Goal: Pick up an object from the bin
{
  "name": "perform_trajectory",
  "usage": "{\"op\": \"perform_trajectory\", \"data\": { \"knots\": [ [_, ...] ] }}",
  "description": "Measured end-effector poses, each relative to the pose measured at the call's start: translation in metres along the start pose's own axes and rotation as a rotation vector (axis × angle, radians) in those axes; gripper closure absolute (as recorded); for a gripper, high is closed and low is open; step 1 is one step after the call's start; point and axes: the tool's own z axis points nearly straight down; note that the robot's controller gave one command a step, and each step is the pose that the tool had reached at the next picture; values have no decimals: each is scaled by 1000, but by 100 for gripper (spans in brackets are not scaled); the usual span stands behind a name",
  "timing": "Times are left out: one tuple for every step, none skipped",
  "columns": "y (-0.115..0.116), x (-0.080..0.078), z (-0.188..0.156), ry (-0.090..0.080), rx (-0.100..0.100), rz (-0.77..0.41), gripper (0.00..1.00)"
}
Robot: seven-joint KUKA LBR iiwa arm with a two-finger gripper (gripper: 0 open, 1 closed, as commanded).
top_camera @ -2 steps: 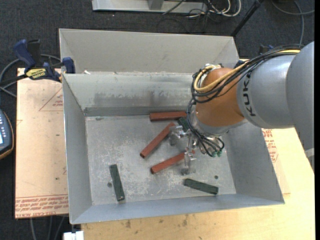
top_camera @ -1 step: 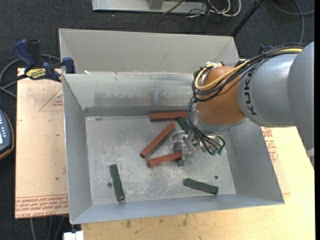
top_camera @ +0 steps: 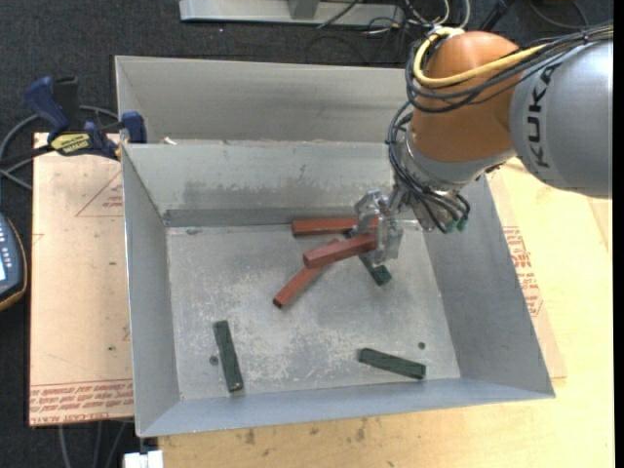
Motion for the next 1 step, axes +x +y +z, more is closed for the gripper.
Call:
{"op": "perform_trajectory", "data": {
  "knots": [
    [-42, -17, -74, 3, 0, -370, 100]
  ]
}}
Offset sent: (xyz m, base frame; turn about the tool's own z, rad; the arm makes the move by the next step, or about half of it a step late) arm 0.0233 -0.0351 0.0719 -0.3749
